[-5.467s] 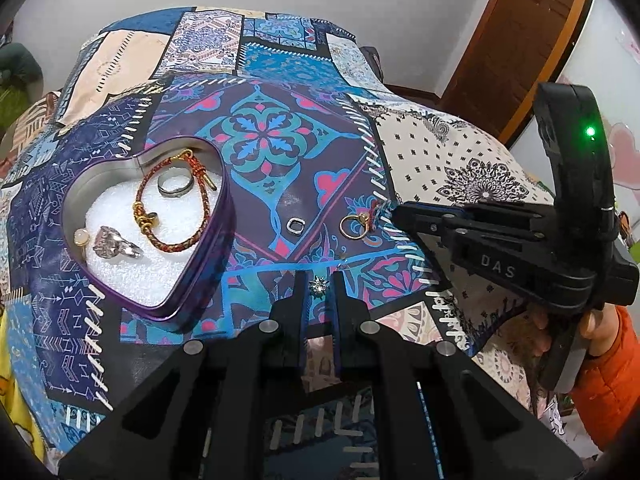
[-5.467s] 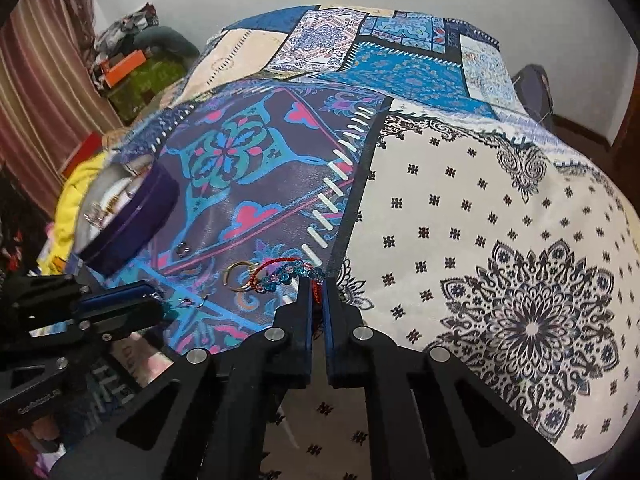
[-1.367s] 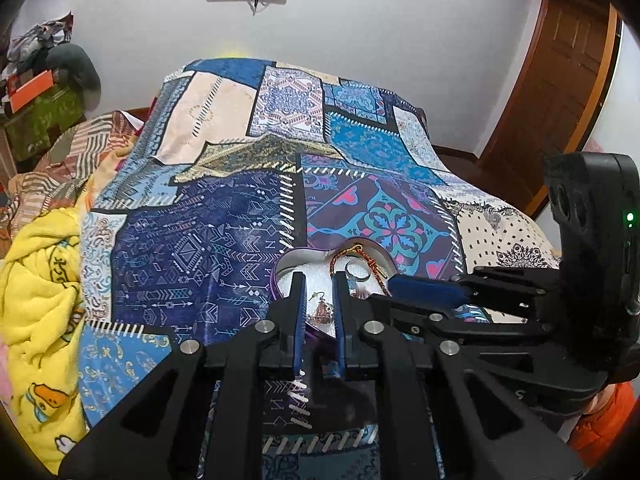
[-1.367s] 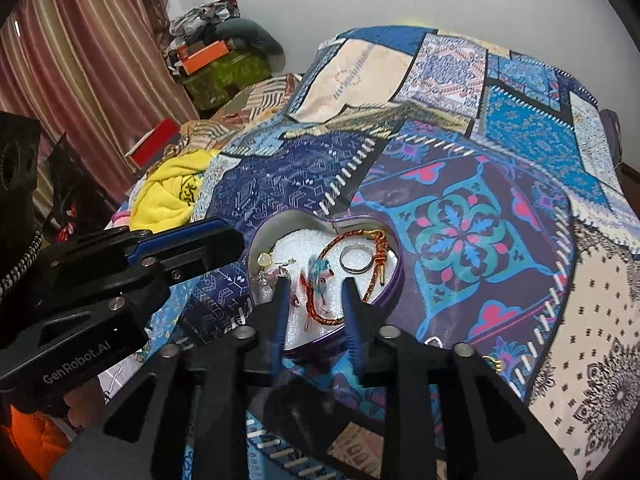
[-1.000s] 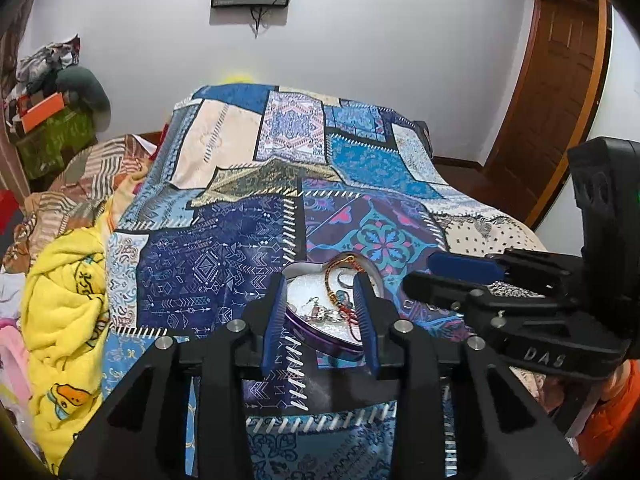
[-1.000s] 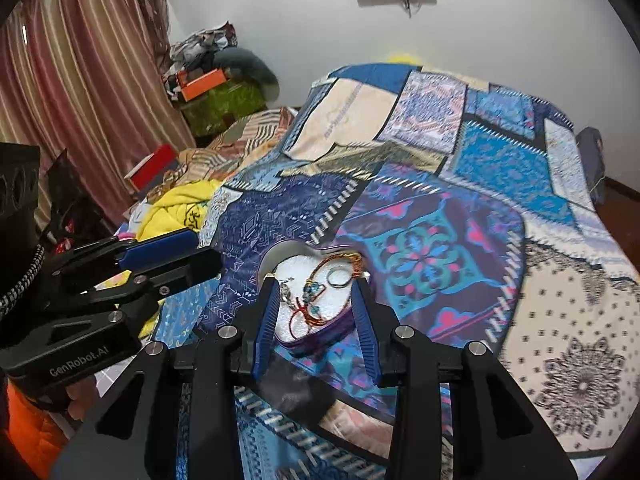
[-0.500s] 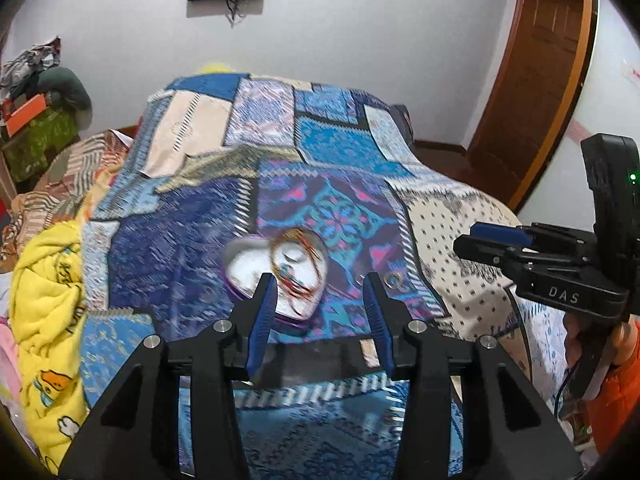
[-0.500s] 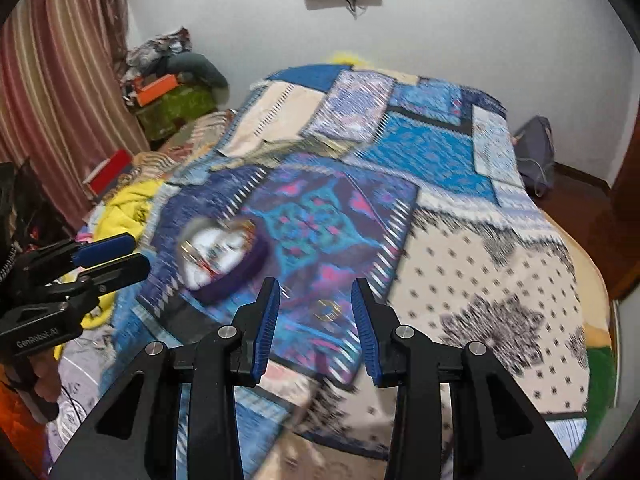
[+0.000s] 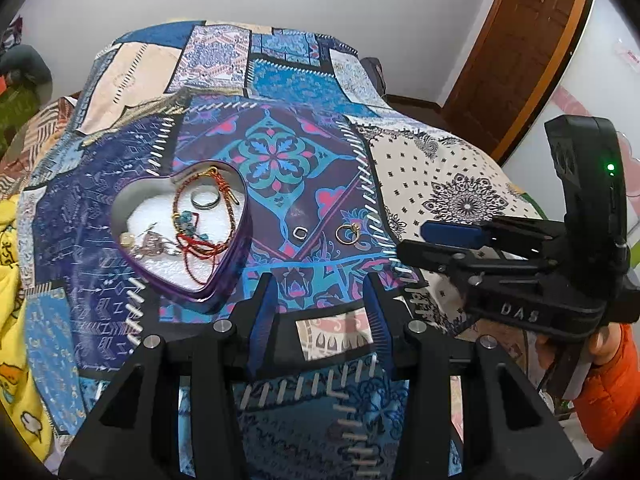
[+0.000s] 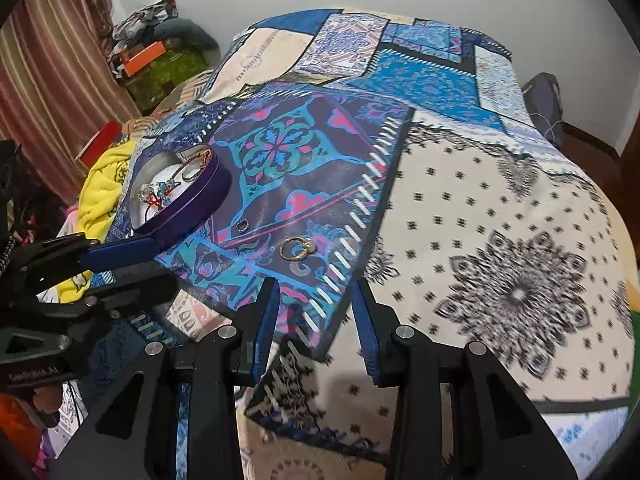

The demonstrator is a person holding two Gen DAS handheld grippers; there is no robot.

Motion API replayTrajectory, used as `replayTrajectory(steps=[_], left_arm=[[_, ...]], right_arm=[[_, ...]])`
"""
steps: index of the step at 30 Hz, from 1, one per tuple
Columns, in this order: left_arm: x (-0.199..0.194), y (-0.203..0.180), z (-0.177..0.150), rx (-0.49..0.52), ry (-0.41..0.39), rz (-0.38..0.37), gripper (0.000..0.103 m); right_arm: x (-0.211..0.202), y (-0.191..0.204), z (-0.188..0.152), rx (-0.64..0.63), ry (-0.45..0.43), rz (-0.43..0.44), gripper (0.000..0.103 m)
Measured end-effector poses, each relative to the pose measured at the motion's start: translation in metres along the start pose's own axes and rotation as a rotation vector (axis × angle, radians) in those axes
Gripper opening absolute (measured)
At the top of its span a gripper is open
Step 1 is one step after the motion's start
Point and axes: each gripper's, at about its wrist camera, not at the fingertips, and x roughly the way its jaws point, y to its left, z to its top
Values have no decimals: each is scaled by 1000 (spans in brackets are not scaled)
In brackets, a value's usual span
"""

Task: Organize jewelry
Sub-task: 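Withdraw both tools from the tin toward the gold and square silver rings, then grasp the gold ring with the right tool while the left tool grasps the square silver ring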

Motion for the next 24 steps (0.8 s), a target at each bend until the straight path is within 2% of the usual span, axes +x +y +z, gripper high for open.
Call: replayTrajectory(steps=[1,9,16,17,18,23,24], left_arm=[[3,1,1,-1,2,-1,43],[28,7,10,-5,24,31,20],[42,9,14,8,30,66,19],[43,9,14,8,28,72,19],[45,8,15,8,28,76,19],[55,2,17,26,35,82,19],[56,1,17,27,35,86,19]], right_arm=[[4,2,2,-9,0,3,34],[32,6,7,-71,34,-6,34],[35,12,8,-149,20,-16,34],[35,11,7,-147,13,-13,31],[35,11,8,-145,10,-12,24],[34,9,7,-134,-6,-5,22],[33,8,7,-129,-6,-3,19]])
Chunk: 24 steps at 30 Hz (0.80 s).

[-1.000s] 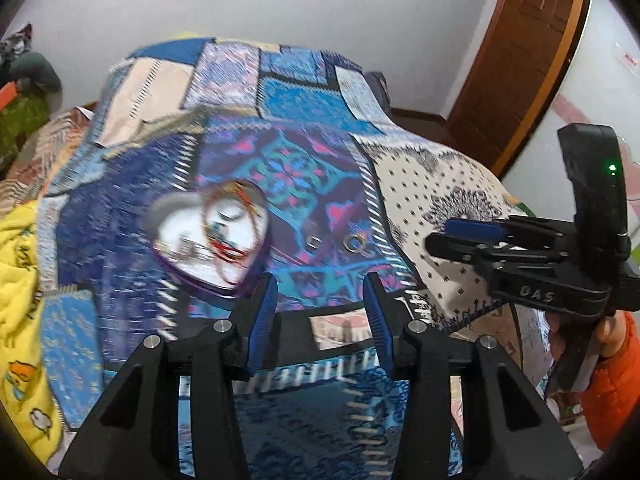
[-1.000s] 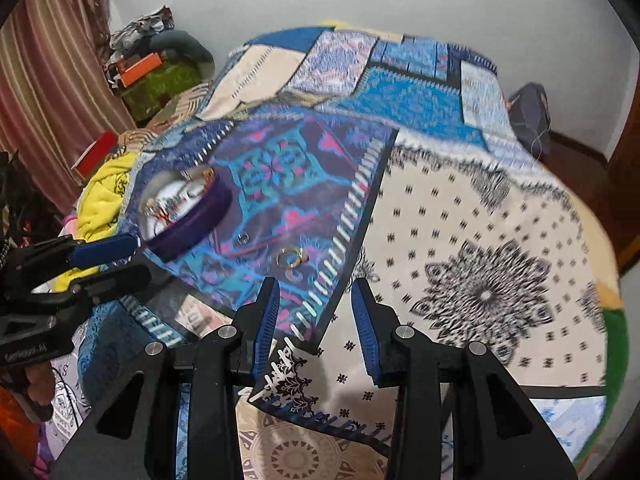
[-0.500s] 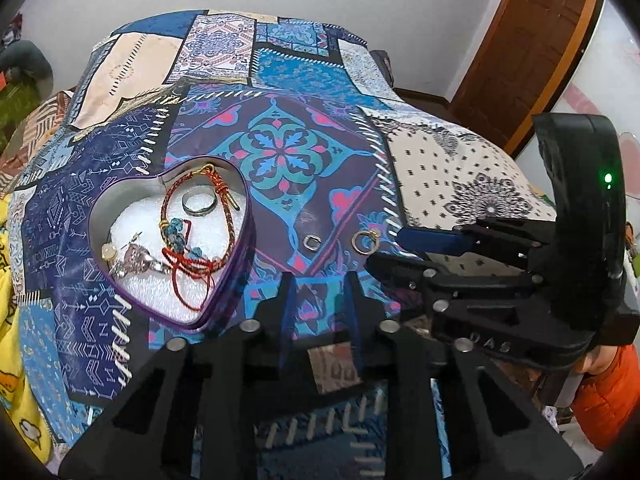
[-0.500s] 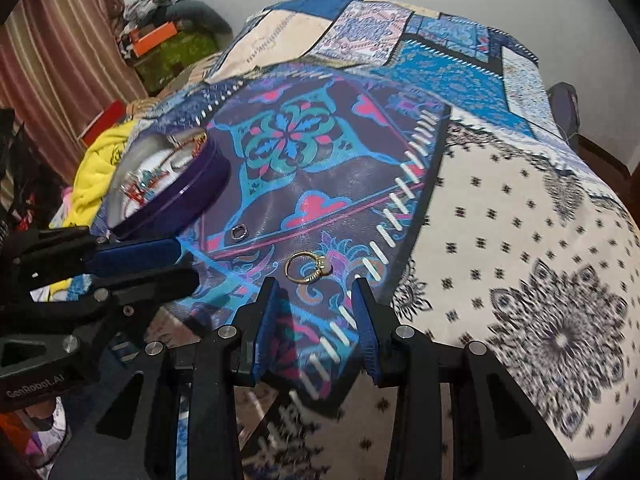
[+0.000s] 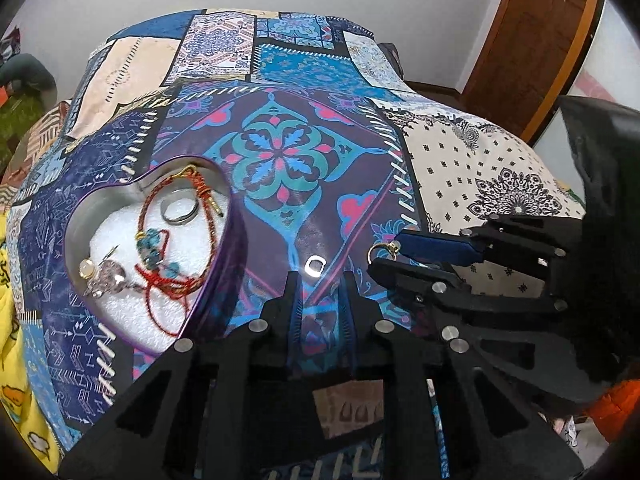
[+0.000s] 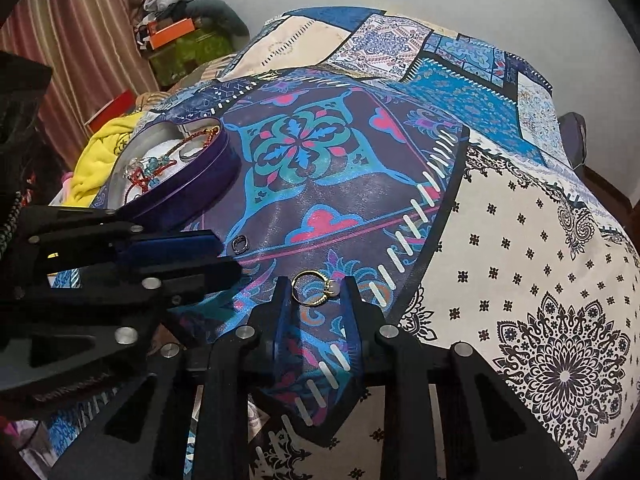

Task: Organize jewelry
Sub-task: 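Grasp the gold ring with the right tool while the left tool grasps the square silver ring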

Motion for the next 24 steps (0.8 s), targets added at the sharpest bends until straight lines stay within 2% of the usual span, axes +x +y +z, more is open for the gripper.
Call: replayTrajectory(steps=[1,2,7,11,24], left_arm=[[1,-1,1,1,-1,4,19],[3,-1,2,1,-1,6,19],[9,-2,5,-7,-8,23,19],[12,-2,6,-7,-9,39,9],[-8,-5,-9,-26,-27,9,9]], right_arm=[[-1,-1,0,7,-1,4,9],[-2,-3,0,20,-2,14,8],[-4,-12,-2,59,2,27,8],[-6,-11,-4,63,-8,27,8],[-25,-12,-1,91,-44,30,7]])
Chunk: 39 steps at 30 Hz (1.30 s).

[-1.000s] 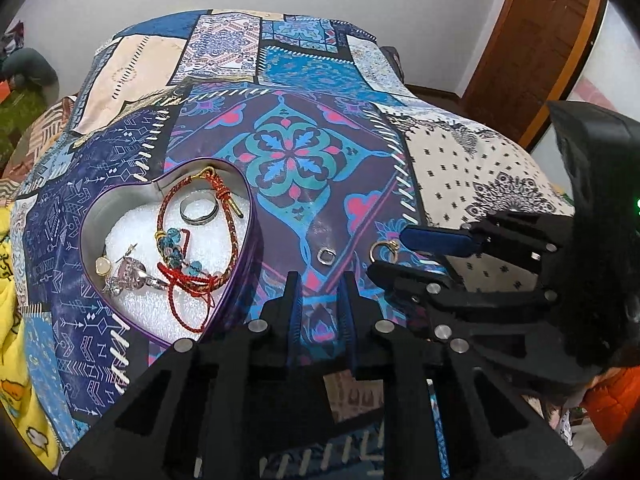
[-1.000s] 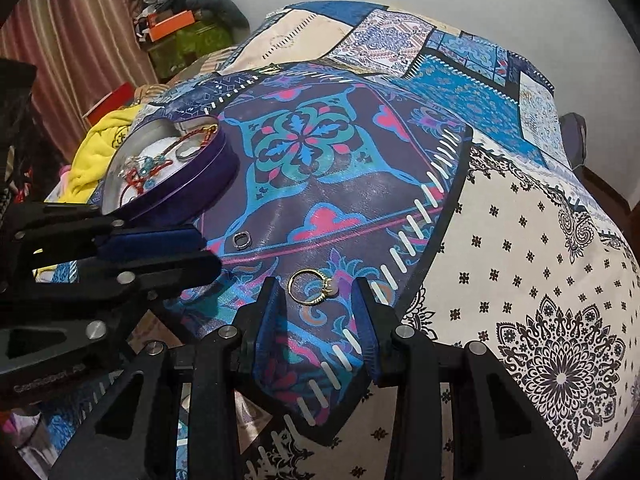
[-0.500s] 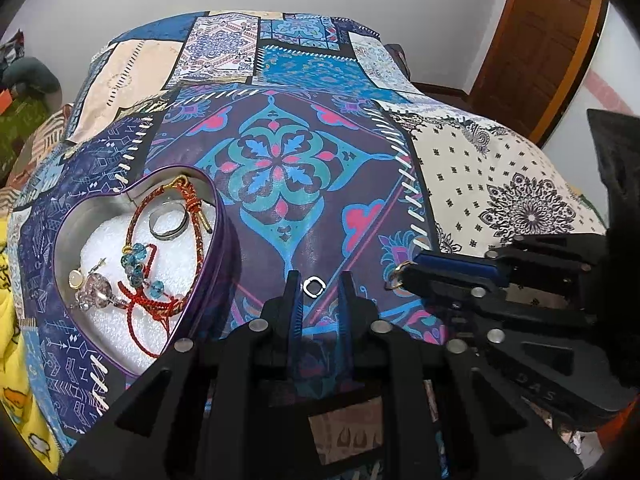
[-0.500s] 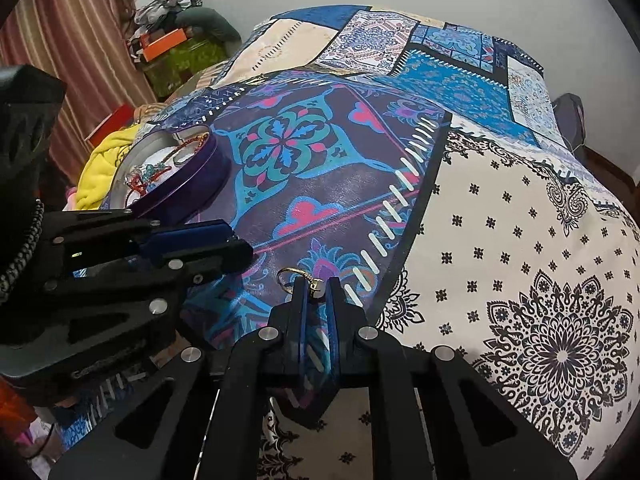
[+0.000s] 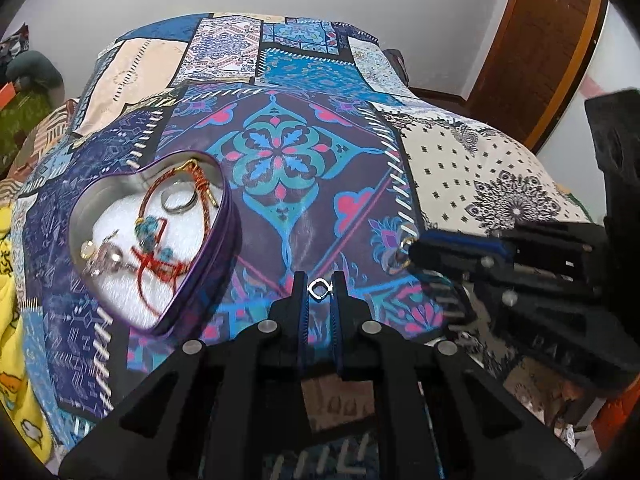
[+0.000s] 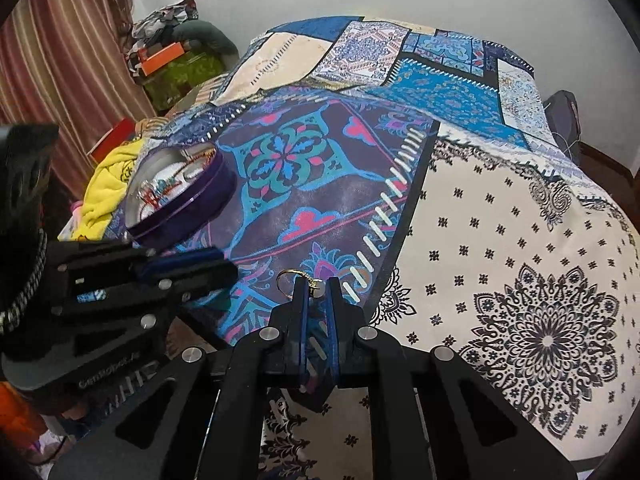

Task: Organize jewelry
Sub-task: 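Carry both rings in the closed tools over the heart tin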

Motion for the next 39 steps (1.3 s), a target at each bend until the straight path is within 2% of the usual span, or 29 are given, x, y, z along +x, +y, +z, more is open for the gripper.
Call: replayTrajectory(steps=[5,16,26,34,39], left_arm=[[-19,2,0,-11,-28,-6,9],[-87,18,11,-25,-173,6,9],[-137,59,12,-66,-276,47,9],[-143,97,14,-100,-292,80,9],[-127,111,15,-116,-271,53,9]], right_arm=[[-14,8,9,-13,-35,-6,7],[-44,42,26,-38,-119,7,7],[-51,77,47,-69,-176,30,7],[-28,100,58,-95,-148,53,7],[-6,102,57,-90,-104,69,7]])
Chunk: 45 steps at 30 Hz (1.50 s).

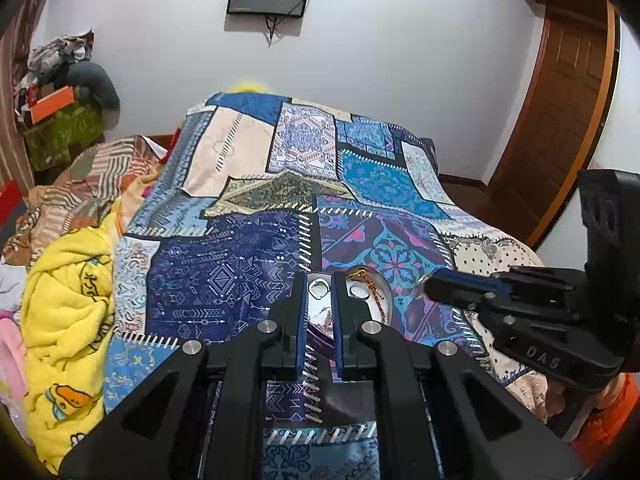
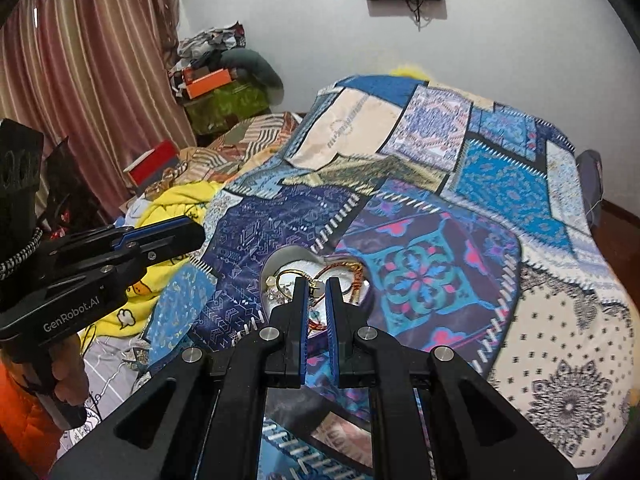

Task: Organize jewelry
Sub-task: 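Carry both rings in the closed tools over the heart tin, then open both tools to drop the rings into the heart tin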

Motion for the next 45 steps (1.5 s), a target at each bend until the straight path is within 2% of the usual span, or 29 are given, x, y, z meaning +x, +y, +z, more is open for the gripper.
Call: replayTrajectory(steps=[6,14,25,28,34,39,45], left_arm=[[32,-1,-4,7,45,-32,9],[72,-5,-6,19,113,-70,9],[82,-2,-3,6,135,-67,9],[74,-2,-3,8,128,-57,9],[42,-7,3,18,80,-30,10],[-6,-20,12,35,-10,-11,10],[-87,-43,25,67,-179,1,10]], right_arm=[[25,-3,-6,10,55,4,7],[35,-9,-10,10,73,2,7],[43,-12,-10,15,94,4,8],[37,-12,-9,22,86,2,16],[6,-7,-1,24,19,2,17],[-45,6,11,25,-95,11,17],[-137,38,20,-17,-321,-11,17]])
